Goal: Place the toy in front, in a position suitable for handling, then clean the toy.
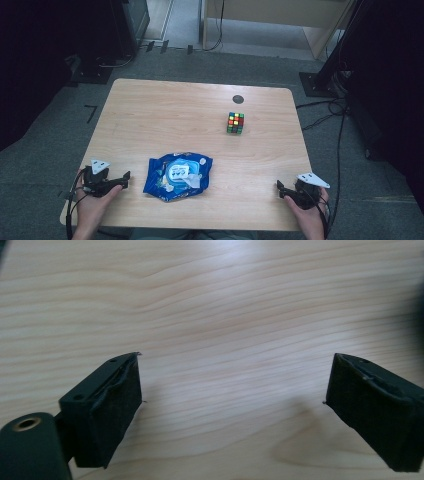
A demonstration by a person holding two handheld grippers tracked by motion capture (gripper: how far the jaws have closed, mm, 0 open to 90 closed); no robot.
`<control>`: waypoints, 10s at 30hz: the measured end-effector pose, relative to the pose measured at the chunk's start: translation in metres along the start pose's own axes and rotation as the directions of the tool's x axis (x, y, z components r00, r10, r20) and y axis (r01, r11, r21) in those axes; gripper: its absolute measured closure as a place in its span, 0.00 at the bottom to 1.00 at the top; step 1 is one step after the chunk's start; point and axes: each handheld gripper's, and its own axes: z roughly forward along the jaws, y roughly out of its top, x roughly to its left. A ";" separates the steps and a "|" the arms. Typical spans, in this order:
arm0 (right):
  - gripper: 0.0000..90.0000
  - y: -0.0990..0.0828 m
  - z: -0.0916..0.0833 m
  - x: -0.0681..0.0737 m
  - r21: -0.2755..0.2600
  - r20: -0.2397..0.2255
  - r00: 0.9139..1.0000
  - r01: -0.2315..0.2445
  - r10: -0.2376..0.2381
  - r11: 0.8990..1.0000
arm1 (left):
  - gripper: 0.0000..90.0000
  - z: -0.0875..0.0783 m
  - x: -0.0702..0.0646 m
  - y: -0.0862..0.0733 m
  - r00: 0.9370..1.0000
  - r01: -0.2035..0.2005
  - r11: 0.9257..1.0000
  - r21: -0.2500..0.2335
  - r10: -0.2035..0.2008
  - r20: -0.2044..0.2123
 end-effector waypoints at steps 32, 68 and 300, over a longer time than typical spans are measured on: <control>0.19 0.000 0.000 0.004 -0.002 0.017 1.000 -0.012 0.013 1.000 | 0.23 0.013 -0.121 0.030 0.807 -0.434 0.887 -0.157 0.460 0.371; 0.19 0.001 0.002 0.003 -0.006 0.019 1.000 -0.010 0.010 1.000 | 0.18 0.090 -0.108 0.080 0.986 -0.162 0.986 -0.028 0.163 0.044; 1.00 0.224 0.010 0.148 -0.461 -0.101 0.919 0.296 -0.381 0.836 | 0.48 0.085 -0.092 0.069 0.987 -0.159 0.986 -0.044 0.160 0.026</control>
